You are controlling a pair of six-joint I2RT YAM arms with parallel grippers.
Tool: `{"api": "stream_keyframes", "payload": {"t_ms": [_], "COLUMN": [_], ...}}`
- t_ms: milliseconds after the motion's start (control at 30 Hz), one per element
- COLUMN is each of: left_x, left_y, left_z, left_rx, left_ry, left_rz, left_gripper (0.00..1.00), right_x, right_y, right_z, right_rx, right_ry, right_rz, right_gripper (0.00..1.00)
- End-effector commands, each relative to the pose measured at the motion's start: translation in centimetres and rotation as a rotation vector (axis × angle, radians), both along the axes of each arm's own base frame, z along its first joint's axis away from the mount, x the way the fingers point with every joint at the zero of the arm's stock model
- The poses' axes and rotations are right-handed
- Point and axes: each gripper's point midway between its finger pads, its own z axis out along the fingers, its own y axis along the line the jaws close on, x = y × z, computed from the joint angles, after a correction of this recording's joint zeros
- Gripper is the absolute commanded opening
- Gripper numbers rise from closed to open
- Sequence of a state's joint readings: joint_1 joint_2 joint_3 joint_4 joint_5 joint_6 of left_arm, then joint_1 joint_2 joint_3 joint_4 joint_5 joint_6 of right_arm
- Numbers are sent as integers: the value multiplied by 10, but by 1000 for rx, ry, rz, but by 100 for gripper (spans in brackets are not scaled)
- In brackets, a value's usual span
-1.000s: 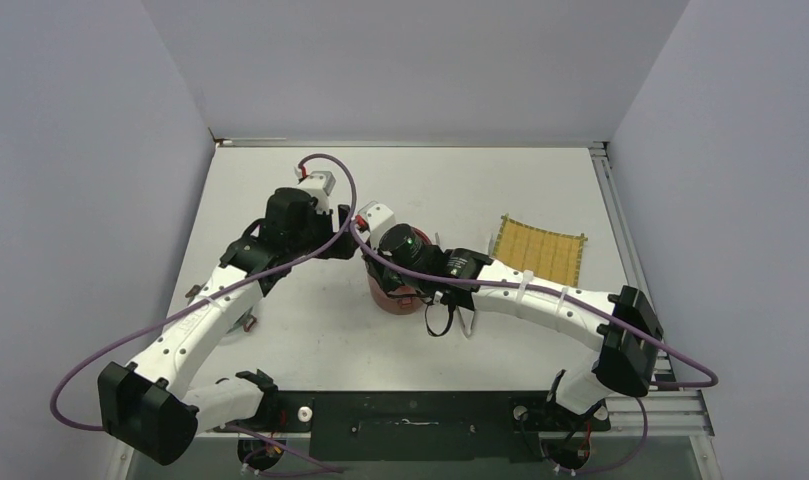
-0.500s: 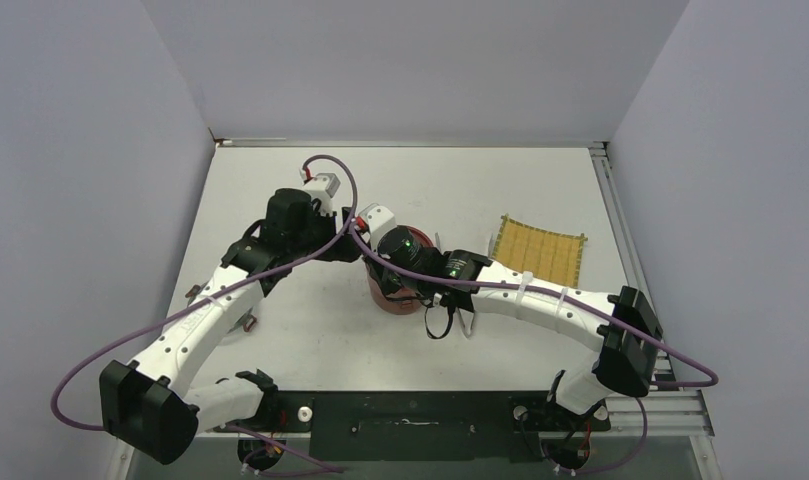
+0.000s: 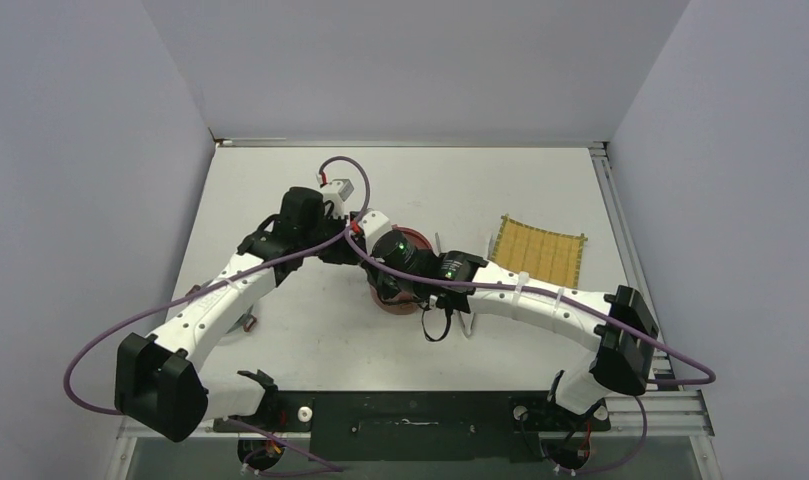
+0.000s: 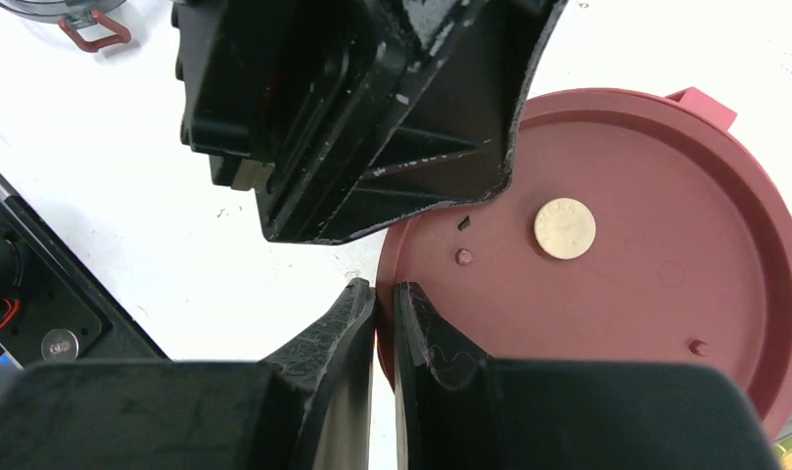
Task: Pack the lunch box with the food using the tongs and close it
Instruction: Close the box lid on the packing box.
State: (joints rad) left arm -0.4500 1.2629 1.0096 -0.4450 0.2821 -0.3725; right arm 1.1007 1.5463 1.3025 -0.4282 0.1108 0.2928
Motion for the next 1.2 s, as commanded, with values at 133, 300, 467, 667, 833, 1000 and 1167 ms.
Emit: {"api": "stream_keyframes", "payload": {"t_ms": [133, 300, 467, 667, 833, 1000, 1167], "left_x": [2, 3, 4, 5, 5, 5, 5], "left_y": [-9, -9, -9, -8, -8, -9, -8], "left_z": [-2, -1, 0, 2, 4, -2, -7], "left_rx": [-18, -25, -26, -28, -27, -19, -7], "left_ry": [20, 9, 4, -9, -17, 2, 17], "left_rz": [-38, -38, -35, -32, -32, -39, -34], "left_gripper": [50, 50, 50, 54, 55, 51, 48], "right_x": [0, 8, 14, 22, 21, 22, 22], "right_y": [9, 2, -2, -4, -5, -6, -3], "right_z": [-4, -1, 0, -4, 1, 1, 31], "right_rx": [-7, 15, 47, 52, 60, 63, 116], "right_ry": [-5, -37, -25, -19, -11, 10, -15], "right_rz": [15, -25, -31, -49, -41, -43, -40], "right_gripper": [5, 5, 5, 5, 5, 7, 37]}}
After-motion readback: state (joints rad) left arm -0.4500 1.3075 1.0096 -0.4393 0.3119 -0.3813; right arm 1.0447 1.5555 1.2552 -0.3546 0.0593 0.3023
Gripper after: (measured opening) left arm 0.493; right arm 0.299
